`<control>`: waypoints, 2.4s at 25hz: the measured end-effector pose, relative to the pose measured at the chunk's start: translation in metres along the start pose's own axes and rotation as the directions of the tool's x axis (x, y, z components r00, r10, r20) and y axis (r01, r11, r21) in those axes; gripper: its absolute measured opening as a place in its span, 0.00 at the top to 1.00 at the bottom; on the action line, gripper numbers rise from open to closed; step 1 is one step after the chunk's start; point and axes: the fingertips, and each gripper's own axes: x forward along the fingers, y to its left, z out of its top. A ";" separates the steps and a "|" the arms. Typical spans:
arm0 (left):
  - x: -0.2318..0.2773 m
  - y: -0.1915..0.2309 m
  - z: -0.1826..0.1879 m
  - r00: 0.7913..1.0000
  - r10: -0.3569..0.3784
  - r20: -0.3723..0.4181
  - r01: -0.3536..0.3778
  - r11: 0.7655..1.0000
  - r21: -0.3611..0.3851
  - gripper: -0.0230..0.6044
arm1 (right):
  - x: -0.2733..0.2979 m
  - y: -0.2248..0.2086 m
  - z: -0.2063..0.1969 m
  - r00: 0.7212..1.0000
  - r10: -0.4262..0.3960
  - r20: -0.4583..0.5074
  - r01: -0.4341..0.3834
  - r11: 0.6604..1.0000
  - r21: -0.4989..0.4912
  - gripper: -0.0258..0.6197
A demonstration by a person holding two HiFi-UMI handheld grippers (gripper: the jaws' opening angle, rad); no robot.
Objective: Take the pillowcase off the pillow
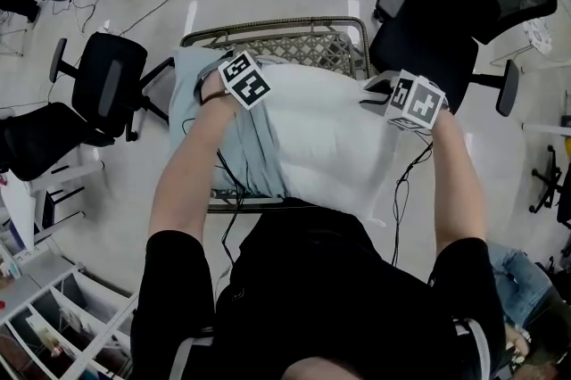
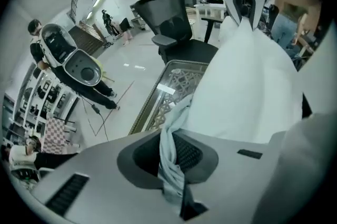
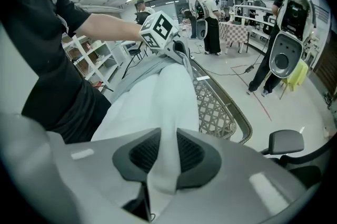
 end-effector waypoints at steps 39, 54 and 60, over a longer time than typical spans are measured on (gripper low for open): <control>-0.085 -0.219 -0.071 0.930 0.142 0.341 0.121 0.756 -0.644 0.55 | 0.023 0.124 -0.137 0.840 -0.543 0.023 0.423 0.680 0.598 0.43; -0.036 -0.246 -0.080 0.954 0.276 0.116 -0.142 0.759 -0.635 0.55 | 0.082 0.132 -0.141 0.897 -0.433 0.089 0.294 0.735 0.611 0.63; -0.064 -0.230 -0.114 0.938 0.347 0.015 -0.296 0.821 -0.489 0.83 | 0.040 0.122 -0.134 0.910 -0.397 0.119 0.280 0.800 0.530 0.71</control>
